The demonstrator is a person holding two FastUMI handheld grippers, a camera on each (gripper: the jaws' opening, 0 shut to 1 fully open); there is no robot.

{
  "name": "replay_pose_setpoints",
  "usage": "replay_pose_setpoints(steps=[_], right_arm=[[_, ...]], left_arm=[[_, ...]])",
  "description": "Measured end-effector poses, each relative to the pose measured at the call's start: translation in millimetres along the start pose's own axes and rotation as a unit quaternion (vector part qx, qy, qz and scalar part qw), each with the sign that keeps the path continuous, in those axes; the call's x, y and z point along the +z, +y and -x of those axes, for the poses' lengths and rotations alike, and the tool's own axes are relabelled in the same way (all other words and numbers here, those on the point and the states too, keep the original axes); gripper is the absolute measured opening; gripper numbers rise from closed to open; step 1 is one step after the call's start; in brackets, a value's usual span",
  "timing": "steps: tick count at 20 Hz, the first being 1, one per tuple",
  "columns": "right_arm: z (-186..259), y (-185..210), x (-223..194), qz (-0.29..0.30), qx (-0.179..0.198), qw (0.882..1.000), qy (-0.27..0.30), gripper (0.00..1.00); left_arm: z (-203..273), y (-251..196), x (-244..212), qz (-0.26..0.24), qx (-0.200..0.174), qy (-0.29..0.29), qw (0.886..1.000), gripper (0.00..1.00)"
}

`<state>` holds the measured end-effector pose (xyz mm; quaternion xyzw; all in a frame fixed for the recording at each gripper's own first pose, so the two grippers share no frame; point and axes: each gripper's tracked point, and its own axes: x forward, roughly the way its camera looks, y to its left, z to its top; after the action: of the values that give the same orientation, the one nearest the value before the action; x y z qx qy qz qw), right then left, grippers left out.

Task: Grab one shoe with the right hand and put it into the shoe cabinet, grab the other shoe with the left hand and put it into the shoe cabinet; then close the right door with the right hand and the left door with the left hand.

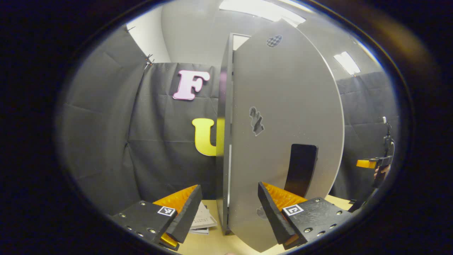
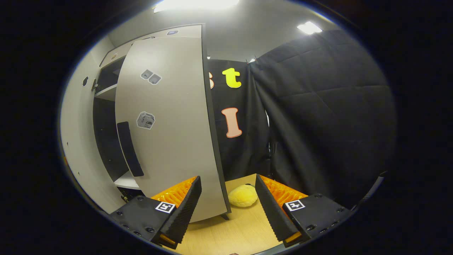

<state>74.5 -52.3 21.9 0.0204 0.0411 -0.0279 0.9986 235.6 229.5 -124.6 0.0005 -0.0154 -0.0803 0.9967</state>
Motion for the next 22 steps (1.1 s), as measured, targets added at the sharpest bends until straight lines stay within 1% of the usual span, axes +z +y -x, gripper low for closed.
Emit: replay_pose_setpoints(steps=[2, 3, 8, 9, 12, 14, 16, 18, 20, 22], right_arm=[[3, -4, -2, -0.008, -0.003, 1.000, 0.003, 0.96], [5, -7, -2, -0.010, -0.006, 1.000, 0.001, 0.96], [15, -25, 1, 0.003, -0.027, 1.000, -0.012, 0.96], [17, -29, 2, 0.005, -0.031, 0.999, -0.013, 0.96], [26, -42, 1, 0.002, -0.047, 0.999, -0.015, 0.96], [34, -53, 1, -0.004, -0.059, 0.998, -0.016, 0.96], [40, -65, 2, -0.009, -0.076, 0.997, -0.018, 0.96], [44, -70, 6, -0.012, -0.085, 0.996, -0.024, 0.97], [42, -68, 7, -0.014, -0.083, 0.996, -0.028, 0.96], [38, -60, 7, -0.013, -0.071, 0.997, -0.025, 0.96]], left_arm=[[-7, -11, -2, -0.005, -0.011, 0.001, 1.000, 0.99], [-10, -14, -1, -0.004, -0.016, 0.002, 1.000, 0.87], [-30, -43, -5, 0.018, -0.044, 0.005, 0.999, 0.87], [-36, -52, -7, 0.022, -0.052, 0.004, 0.998, 0.99], [-52, -84, -6, 0.052, -0.095, -0.004, 0.994, 1.00], [-60, -99, -4, 0.066, -0.110, -0.011, 0.992, 1.00], [-60, -99, -2, 0.062, -0.108, -0.014, 0.992, 0.99], [-57, -97, -2, 0.051, -0.097, -0.016, 0.994, 0.99], [-54, -93, -1, 0.042, -0.078, -0.021, 0.996, 0.99], [-46, -86, 1, 0.035, -0.049, -0.023, 0.998, 0.99]])
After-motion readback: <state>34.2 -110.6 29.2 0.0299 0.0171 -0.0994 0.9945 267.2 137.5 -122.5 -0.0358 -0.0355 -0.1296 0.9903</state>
